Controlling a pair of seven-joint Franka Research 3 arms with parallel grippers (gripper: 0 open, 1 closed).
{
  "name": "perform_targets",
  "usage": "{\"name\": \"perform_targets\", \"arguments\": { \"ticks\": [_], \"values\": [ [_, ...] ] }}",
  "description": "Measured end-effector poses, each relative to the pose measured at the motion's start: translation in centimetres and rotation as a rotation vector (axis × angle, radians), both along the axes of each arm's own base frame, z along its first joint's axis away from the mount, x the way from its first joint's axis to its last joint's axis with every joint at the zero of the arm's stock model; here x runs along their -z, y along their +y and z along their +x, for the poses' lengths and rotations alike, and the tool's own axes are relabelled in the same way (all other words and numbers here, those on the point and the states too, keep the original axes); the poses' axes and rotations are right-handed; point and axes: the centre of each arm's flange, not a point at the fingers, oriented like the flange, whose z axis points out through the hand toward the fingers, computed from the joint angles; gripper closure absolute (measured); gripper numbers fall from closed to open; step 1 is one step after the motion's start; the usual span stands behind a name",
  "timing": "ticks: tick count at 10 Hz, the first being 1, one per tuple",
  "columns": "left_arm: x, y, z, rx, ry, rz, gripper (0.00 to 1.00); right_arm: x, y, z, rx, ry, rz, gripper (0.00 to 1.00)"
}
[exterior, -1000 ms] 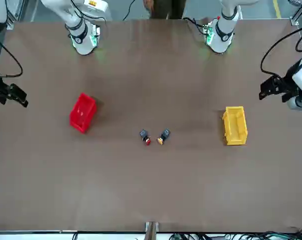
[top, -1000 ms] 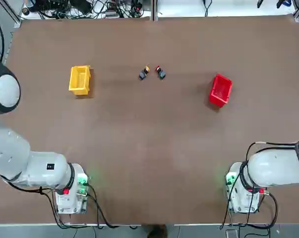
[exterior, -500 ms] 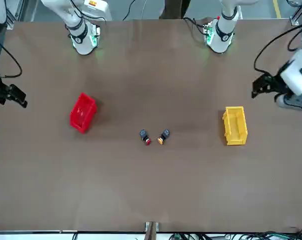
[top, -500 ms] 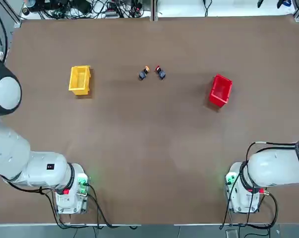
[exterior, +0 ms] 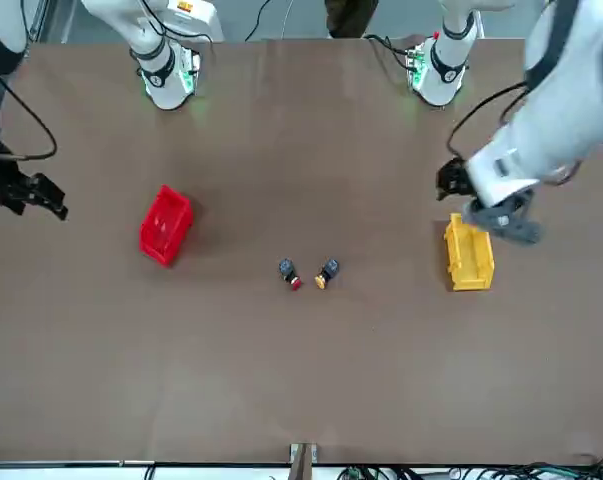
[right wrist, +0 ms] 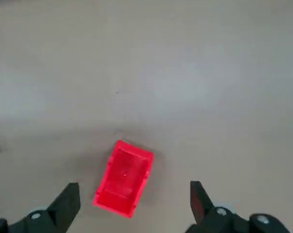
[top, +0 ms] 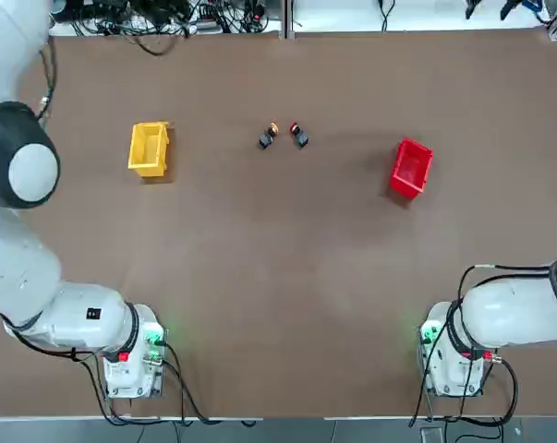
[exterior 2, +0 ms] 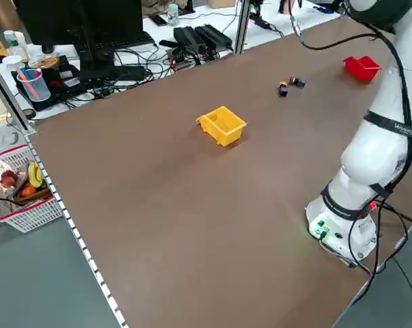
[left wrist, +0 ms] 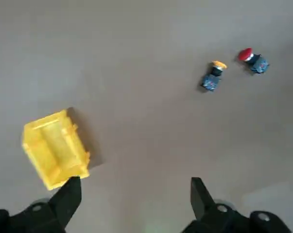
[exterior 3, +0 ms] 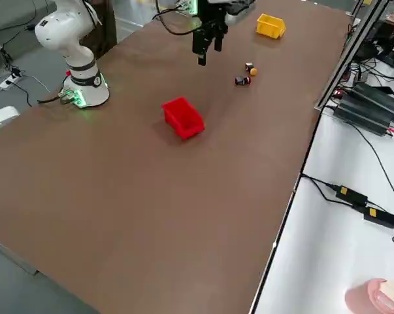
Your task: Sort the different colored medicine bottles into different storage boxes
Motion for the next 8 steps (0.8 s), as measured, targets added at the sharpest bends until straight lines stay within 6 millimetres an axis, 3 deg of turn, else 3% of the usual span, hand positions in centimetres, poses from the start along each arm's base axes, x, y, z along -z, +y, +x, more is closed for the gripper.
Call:
{"name": "perform_targets", "arguments": {
  "ticks": [1,3,5,8],
  "values": [
    [3.0,-3.8,-0.1,0.038,0.009,0.017,0.01,1.3,1.4,0.6,-0.021,0.009,0.006,0.0],
    [7.8,-9.4,-0.7,0.09,0.019,0.045,0.03,3.8,3.5,1.8,-0.052,0.034,0.004,0.0],
    [12.3,-12.9,-0.2,0.096,-0.007,0.013,0.03,5.4,4.0,2.4,-0.06,0.053,0.001,0.0],
    [22.2,-17.9,-0.1,0.07,-0.043,0.006,0.06,7.4,4.8,3.4,-0.071,0.051,0.0,0.0]
  ]
}}
